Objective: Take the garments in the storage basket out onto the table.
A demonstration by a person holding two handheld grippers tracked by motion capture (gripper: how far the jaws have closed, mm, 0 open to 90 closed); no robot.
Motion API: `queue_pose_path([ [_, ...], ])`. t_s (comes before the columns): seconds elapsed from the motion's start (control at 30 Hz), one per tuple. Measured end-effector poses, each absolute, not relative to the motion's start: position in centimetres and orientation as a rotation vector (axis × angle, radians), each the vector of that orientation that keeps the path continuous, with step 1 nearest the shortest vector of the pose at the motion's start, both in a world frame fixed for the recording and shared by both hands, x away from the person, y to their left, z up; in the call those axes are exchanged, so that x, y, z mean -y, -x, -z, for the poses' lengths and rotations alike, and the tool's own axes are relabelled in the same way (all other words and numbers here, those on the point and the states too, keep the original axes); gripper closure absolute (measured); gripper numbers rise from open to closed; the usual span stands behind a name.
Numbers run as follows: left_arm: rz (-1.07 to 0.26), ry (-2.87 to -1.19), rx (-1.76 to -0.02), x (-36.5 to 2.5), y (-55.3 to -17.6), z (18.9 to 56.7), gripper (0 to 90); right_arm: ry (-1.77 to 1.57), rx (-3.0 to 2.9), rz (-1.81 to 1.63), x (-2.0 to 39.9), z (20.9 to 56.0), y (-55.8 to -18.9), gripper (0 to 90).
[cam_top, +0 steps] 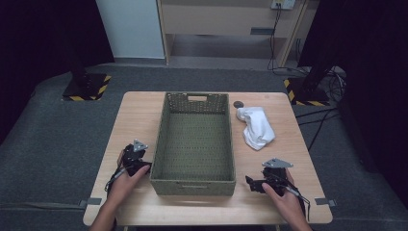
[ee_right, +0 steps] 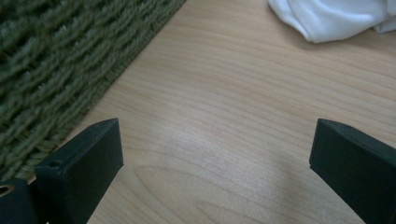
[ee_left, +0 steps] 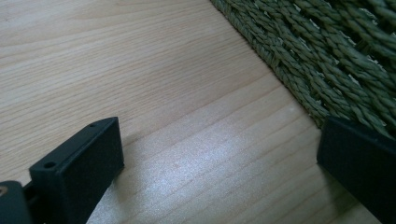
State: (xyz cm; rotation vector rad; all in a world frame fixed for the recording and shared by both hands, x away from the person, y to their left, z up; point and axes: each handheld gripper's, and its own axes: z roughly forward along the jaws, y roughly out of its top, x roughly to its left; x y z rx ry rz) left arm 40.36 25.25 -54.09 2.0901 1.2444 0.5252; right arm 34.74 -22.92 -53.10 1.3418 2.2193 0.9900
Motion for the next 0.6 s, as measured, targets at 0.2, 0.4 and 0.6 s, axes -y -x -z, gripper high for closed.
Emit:
queue_pose_path([
  [0.2,-0.525,-2.09,-1.244,-25.2,-40.4,54.1,0.0,-1.328,-2.224,-0.975,22.7,53.5,-35.0,2.3],
  [0.4,-0.525,-2.09,-1.244,-25.3,-40.4,54.1,0.0,-1.314,-2.238,-0.935,22.1,54.2,-35.9,2.4],
  [0.6,-0.525,-2.09,-1.244,-25.3,-40.4,54.1,0.0,-1.309,-2.224,-0.941,22.0,54.5,-36.1,0.2],
])
